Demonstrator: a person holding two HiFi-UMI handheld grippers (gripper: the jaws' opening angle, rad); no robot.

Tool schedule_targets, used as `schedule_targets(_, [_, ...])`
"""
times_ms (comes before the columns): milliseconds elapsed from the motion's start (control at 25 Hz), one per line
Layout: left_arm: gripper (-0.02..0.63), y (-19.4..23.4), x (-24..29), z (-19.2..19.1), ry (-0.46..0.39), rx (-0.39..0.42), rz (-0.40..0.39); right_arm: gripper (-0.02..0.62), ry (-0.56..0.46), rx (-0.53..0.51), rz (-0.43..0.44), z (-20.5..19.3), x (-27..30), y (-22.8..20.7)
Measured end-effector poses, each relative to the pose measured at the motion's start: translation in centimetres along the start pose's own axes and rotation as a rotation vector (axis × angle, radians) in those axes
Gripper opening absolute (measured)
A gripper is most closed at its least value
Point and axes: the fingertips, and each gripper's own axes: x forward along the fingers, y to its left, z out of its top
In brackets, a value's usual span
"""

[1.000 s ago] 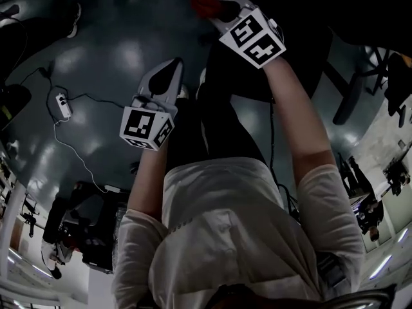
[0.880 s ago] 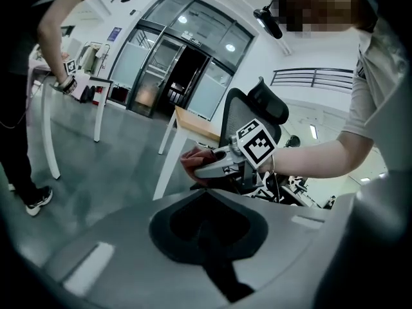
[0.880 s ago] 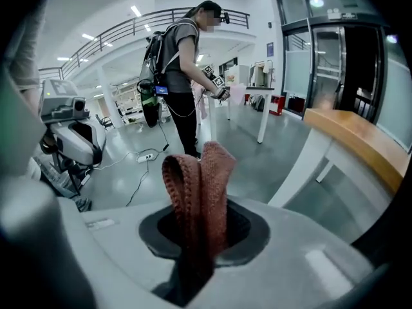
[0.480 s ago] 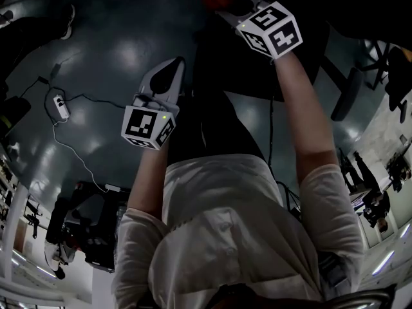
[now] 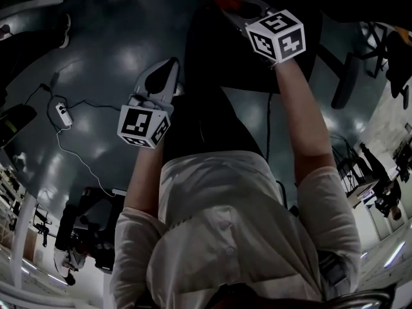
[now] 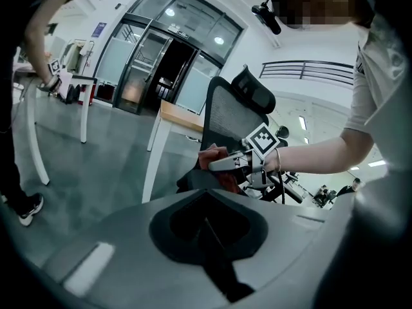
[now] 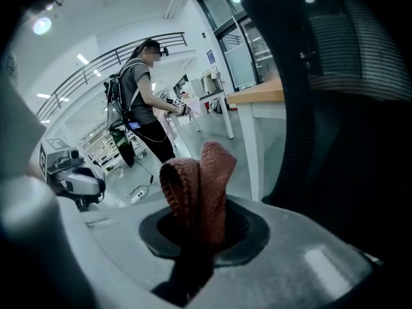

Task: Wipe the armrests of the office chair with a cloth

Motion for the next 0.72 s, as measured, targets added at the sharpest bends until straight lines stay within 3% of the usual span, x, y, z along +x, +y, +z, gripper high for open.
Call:
schedule_targets(160, [0.017, -0.8, 0.4, -0.4, 0.002, 0.02, -0.011, 0.054, -0.024, 0.075, -0.012, -1.6, -1.3, 0.2])
schedule_targets(320, [0.017, -1.5, 0.4, -0.3, -0.001, 0.04, -0.028, 0.054, 0.013, 0.085, 0.004, -4.2, -1.8, 1.8])
schedule_targets(720, [0.017, -3.2, -0.7, -1.6, 0.002, 0.059, -0.067, 0.054, 0.04, -0.023, 0.036, -8.2, -2.8, 7.0])
